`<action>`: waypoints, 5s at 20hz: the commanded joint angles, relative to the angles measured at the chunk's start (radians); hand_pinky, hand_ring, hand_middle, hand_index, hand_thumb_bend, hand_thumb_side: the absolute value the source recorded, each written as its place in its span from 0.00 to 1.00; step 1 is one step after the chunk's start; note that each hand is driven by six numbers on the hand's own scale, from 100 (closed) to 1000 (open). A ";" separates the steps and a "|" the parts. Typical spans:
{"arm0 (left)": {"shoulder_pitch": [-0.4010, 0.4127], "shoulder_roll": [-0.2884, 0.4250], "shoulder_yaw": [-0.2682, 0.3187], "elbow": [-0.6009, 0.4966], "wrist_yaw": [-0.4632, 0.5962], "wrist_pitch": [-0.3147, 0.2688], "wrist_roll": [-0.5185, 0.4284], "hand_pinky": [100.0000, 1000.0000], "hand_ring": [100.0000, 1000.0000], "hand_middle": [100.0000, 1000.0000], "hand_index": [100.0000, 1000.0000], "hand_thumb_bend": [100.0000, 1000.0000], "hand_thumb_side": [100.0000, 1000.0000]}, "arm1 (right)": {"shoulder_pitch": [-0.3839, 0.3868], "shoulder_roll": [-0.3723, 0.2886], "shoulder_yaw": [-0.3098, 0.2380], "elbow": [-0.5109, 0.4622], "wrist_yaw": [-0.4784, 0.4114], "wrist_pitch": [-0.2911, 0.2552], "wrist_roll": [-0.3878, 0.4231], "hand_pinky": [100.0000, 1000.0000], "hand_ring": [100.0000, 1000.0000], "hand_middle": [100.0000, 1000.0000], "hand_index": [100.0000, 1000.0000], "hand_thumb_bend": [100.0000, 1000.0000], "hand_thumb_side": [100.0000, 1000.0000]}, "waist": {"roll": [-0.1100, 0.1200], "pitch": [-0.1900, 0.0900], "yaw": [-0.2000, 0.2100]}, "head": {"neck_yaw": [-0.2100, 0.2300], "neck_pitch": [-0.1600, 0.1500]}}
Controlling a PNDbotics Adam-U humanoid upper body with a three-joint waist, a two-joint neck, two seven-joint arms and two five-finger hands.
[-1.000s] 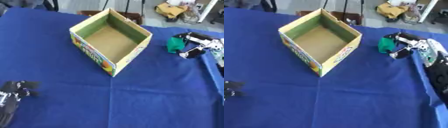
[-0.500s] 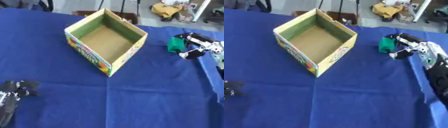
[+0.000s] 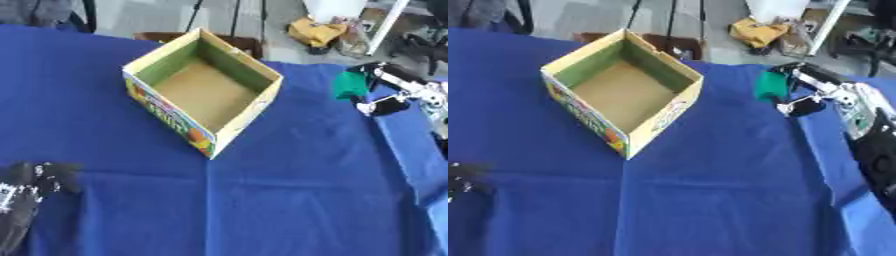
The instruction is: Pick up objects on the table and place them in the box.
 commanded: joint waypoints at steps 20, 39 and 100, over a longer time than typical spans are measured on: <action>-0.012 -0.013 -0.013 -0.007 0.021 0.009 -0.021 0.58 0.78 0.53 0.57 0.37 1.00 | -0.197 0.132 0.069 -0.123 -0.048 -0.042 0.125 0.57 0.57 0.40 0.34 0.00 0.02 | 0.004 -0.048 0.075 | -0.042 -0.043; -0.089 -0.055 -0.060 -0.035 0.057 0.021 -0.067 0.58 0.78 0.53 0.57 0.38 1.00 | -0.211 0.235 0.081 -0.008 0.110 -0.050 0.154 0.64 0.67 0.69 0.78 0.00 0.35 | -0.002 -0.012 0.194 | -0.096 -0.089; -0.062 0.031 0.132 -0.052 0.071 -0.017 0.204 0.58 0.82 0.57 0.62 0.37 1.00 | 0.294 0.441 -0.043 -0.635 -0.234 0.090 -0.300 0.67 0.62 0.67 0.81 0.00 0.83 | 0.092 -0.010 -0.270 | 0.165 -0.165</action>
